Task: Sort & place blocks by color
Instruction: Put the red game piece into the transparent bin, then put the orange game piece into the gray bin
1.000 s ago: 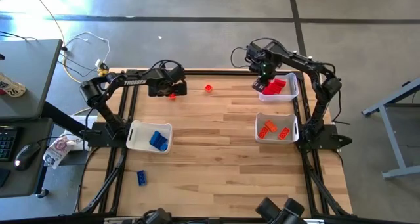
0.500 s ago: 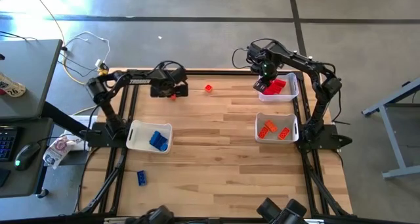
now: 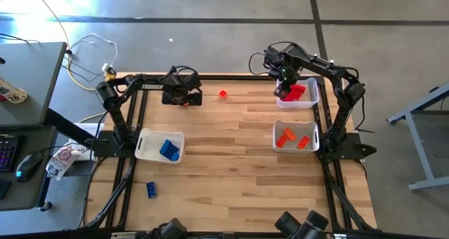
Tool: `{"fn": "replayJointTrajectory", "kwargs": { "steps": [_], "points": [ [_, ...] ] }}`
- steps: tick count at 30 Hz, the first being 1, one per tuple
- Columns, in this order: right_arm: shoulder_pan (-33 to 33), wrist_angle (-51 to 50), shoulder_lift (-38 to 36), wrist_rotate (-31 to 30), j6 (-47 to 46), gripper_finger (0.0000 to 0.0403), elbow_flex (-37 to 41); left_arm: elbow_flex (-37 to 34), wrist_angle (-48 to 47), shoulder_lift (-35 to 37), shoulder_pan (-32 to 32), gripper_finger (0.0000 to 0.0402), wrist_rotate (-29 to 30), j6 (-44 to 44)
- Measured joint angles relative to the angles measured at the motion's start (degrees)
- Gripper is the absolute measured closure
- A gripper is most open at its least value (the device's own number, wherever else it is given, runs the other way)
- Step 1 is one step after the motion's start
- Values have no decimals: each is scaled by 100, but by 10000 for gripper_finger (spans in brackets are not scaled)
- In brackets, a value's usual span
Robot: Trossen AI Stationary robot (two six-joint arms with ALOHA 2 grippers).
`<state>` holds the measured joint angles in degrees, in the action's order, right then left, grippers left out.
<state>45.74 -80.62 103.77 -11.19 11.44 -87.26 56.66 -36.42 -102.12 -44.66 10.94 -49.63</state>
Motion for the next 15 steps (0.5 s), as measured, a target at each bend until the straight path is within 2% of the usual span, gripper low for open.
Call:
{"fn": "replayJointTrajectory", "kwargs": {
  "steps": [4,8,15],
  "points": [
    [0,14,0,-499,-241,195,0,-2,-20,23,-42,197,-2,44],
    [2,-24,0,-984,-370,184,0,-2,-5,23,-112,197,46,204],
    [-42,-103,0,-938,-643,183,0,-2,4,23,-230,197,62,336]
  ]
}}
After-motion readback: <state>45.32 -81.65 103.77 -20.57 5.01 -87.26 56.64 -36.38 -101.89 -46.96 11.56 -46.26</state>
